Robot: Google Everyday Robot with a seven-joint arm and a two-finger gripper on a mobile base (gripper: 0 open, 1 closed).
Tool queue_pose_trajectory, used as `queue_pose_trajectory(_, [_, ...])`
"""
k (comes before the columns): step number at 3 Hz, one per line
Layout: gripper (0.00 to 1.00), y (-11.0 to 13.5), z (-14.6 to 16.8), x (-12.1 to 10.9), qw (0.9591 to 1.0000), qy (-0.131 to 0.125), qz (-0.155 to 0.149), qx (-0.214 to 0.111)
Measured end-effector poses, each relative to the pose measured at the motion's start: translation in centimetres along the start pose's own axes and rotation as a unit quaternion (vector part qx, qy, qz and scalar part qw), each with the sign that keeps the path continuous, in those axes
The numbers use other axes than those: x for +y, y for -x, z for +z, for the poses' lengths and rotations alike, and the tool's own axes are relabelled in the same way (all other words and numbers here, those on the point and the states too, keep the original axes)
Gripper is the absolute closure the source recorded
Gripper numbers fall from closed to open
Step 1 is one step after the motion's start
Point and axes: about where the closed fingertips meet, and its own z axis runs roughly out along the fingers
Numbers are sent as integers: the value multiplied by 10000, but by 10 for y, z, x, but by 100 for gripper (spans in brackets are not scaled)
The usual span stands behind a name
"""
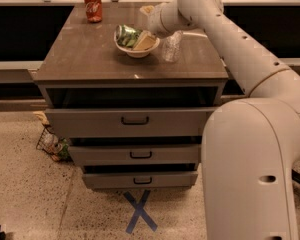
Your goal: Pick green can from paper bowl and place on counter
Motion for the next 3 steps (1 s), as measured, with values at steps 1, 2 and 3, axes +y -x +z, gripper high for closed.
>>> queue_pose_trajectory(1, [41, -1, 1, 2, 10000, 21, 48, 75])
queue_pose_trajectory(2, [64, -2, 1, 3, 9999, 45, 68, 111])
queue_pose_trajectory(3, [87, 2, 0, 1, 9998, 115, 136, 14])
